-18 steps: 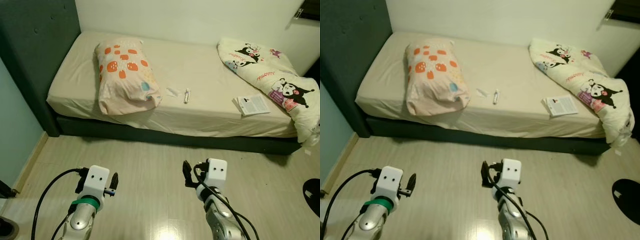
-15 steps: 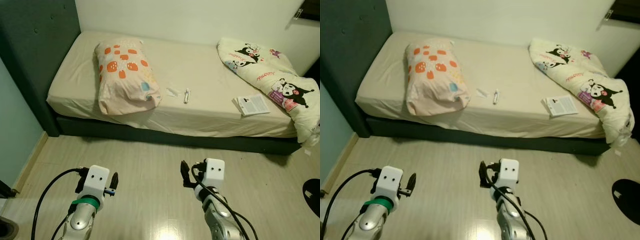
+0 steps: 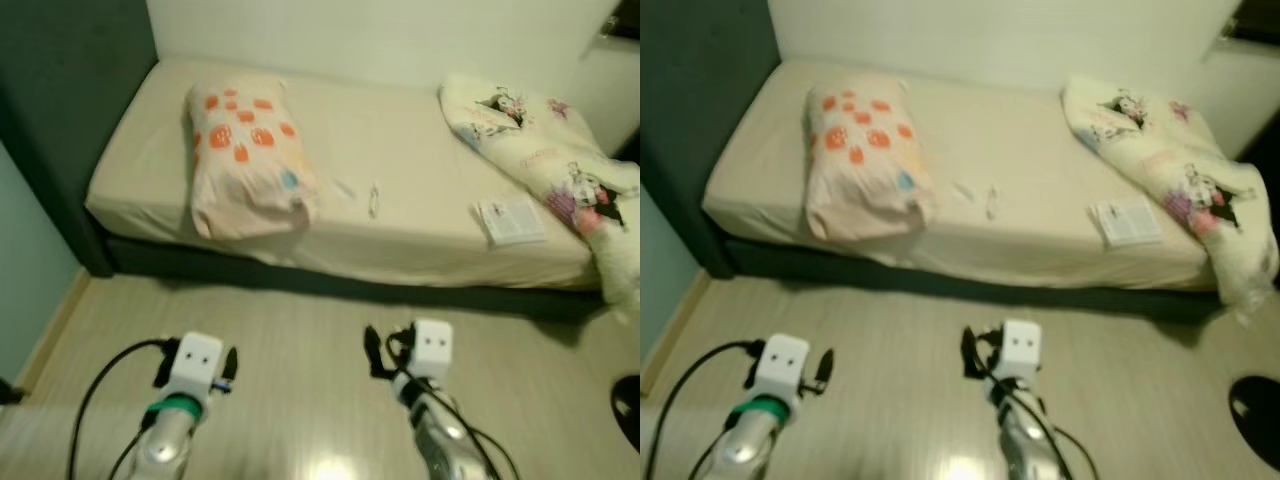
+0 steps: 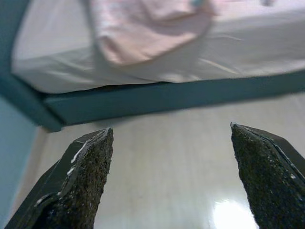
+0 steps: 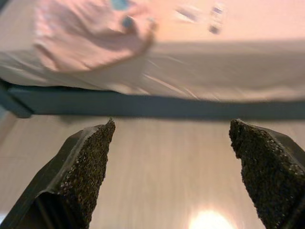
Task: Clean up the room
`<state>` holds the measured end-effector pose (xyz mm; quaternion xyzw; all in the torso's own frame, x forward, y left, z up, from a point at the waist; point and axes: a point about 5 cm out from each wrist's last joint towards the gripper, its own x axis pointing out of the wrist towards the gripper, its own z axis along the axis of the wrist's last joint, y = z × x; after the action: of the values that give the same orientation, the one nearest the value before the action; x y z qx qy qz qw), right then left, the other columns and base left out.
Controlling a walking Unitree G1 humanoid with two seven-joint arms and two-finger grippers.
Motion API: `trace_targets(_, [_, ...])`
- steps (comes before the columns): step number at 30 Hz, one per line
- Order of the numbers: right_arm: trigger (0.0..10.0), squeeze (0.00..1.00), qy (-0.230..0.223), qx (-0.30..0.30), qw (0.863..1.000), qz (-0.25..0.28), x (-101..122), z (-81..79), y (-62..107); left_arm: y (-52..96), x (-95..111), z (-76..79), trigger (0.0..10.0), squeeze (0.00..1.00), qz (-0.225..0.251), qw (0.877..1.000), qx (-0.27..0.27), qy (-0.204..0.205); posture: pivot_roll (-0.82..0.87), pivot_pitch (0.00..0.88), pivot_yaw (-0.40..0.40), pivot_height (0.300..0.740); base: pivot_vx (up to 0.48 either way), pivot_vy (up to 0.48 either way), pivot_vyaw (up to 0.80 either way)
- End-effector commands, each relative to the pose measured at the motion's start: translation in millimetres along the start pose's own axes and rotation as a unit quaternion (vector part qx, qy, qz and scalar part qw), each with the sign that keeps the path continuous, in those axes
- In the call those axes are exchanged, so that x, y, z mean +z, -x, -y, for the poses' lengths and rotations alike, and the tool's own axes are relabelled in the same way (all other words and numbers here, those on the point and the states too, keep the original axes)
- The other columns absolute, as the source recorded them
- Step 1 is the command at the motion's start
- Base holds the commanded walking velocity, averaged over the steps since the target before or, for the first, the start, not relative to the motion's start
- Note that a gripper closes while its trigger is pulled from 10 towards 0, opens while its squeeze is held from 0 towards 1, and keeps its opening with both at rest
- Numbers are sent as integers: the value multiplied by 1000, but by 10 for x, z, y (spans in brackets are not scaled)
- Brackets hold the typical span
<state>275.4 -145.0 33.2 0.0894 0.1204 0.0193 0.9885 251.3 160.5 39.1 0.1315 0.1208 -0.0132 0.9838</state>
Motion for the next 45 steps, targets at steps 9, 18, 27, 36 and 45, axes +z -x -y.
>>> trace_targets(9, [10000, 0, -6, 8, 1000, -13, -56, -75, 6, 41, -102, -52, 10000, 0, -17, 1000, 11, -9, 129, 0, -35, 740, 430, 0, 0])
trace_targets(18, [10000, 0, -6, 6, 1000, -18, -76, -60, 19, 50, -117, -24, 10000, 0, -19, 1000, 9, -9, 126, 5, -36, 740, 416, 0, 0])
trace_targets(27, [10000, 0, -6, 2, 1000, -20, -77, -47, 23, 43, -122, -3, 10000, 0, -21, 1000, 7, -8, 119, 8, -36, 740, 411, 0, 0])
trace_targets(36, [10000, 0, -4, -2, 1000, -22, -81, -43, 20, 32, -119, -10, 10000, 0, -20, 1000, 6, -7, 119, 8, -37, 740, 409, 0, 0])
trace_targets(45, [10000, 0, -14, -12, 999, -31, -107, -11, 24, 36, -118, -3, 10000, 0, -20, 1000, 5, -8, 119, 9, -34, 740, 410, 0, -446])
